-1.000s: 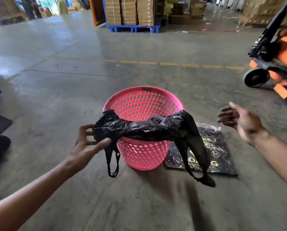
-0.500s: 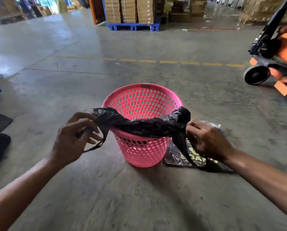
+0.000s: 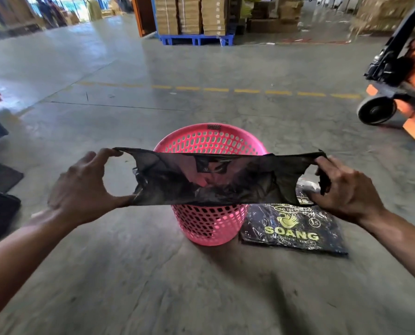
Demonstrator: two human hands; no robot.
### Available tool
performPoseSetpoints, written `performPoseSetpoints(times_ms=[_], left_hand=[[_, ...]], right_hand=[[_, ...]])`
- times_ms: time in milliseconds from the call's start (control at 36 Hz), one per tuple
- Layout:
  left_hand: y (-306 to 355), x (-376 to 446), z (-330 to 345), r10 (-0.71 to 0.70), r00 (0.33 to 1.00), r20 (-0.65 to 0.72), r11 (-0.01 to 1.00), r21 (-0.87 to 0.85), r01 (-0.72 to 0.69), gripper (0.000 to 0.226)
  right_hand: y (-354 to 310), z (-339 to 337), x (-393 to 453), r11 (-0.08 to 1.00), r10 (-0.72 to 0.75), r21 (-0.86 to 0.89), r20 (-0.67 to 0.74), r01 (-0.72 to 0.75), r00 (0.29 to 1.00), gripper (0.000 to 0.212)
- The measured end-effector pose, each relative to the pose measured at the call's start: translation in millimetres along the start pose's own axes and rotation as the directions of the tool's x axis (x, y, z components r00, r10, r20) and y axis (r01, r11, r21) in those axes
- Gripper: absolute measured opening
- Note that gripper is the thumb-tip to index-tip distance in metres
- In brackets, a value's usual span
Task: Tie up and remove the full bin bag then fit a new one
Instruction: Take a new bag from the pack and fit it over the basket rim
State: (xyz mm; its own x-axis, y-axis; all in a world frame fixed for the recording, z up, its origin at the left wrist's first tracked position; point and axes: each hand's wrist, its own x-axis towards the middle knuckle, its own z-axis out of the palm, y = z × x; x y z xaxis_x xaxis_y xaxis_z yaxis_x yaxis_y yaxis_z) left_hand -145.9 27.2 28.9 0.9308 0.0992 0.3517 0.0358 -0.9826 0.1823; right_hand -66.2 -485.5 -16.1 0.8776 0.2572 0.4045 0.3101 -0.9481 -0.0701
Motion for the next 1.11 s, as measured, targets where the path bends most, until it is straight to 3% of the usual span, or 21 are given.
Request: performPoseSetpoints(times_ms=[111,250,417,472,556,583,639,694,833,917,972,1000,1056,1111], left_hand=[[-5,-11,1,-0.007,0.995,0.104,0.998,0.058,0.001,0.122],[-8,-15,36,-0.052,0.959,0.28,0.998,-0.028,0.062,0.131],[-22,20,77,-0.029,0.943,0.331,0.987,-0.138,0.079,0.121],[-24,42,84,-0.035,0.93,0.366,0.98,-0.172,0.105,0.111],[-25,77,89,-0.058,0.907,0.418,0.907,-0.356,0.223,0.068],[-25,87,90,-0.064,0.895,0.441,0.854,-0.439,0.277,0.049],[-26,110,91,-0.078,0.865,0.495,0.722,-0.57,0.392,0.022],[-27,125,92,-0.102,0.84,0.533,0.616,-0.63,0.474,0.013],[-32,152,105,-0.215,0.816,0.536,0.666,-0.531,0.524,0.014],[-31,156,103,-0.323,0.873,0.366,0.591,-0.642,0.488,0.013],[-24,155,94,-0.333,0.91,0.248,0.489,-0.779,0.392,0.013],[-20,155,91,-0.281,0.934,0.223,0.486,-0.806,0.339,0.009],[-11,154,86,-0.077,0.963,0.259,0.616,-0.747,0.25,0.022],[-1,154,85,0.11,0.929,0.354,0.752,-0.641,0.155,0.037]], right_hand=[[-1,10,-13,0.999,-0.028,-0.03,0.014,0.028,1.0,0.076],[-4,42,-19,0.999,0.027,-0.034,0.166,-0.022,0.986,0.08],[-7,70,20,0.966,0.112,0.2,0.256,-0.166,0.96,0.074],[-3,79,43,0.909,0.157,0.329,0.298,-0.255,0.942,0.063],[-1,91,82,0.775,0.205,0.507,0.364,-0.378,0.909,0.03],[-3,95,94,0.699,0.225,0.565,0.406,-0.438,0.885,0.02],[-9,98,120,0.47,0.286,0.64,0.541,-0.608,0.791,0.017],[-14,97,136,0.355,0.334,0.623,0.613,-0.697,0.717,0.017],[-19,100,160,0.494,0.402,0.579,0.509,-0.649,0.761,0.012],[-22,93,166,0.293,0.457,0.646,0.553,-0.705,0.697,0.01],[-24,84,167,0.203,0.43,0.743,0.517,-0.638,0.74,0.013],[-26,79,166,0.237,0.392,0.778,0.471,-0.582,0.79,0.015],[-32,69,161,0.401,0.238,0.793,0.392,-0.458,0.888,0.024],[-43,60,159,0.543,0.036,0.772,0.373,-0.331,0.927,0.031]])
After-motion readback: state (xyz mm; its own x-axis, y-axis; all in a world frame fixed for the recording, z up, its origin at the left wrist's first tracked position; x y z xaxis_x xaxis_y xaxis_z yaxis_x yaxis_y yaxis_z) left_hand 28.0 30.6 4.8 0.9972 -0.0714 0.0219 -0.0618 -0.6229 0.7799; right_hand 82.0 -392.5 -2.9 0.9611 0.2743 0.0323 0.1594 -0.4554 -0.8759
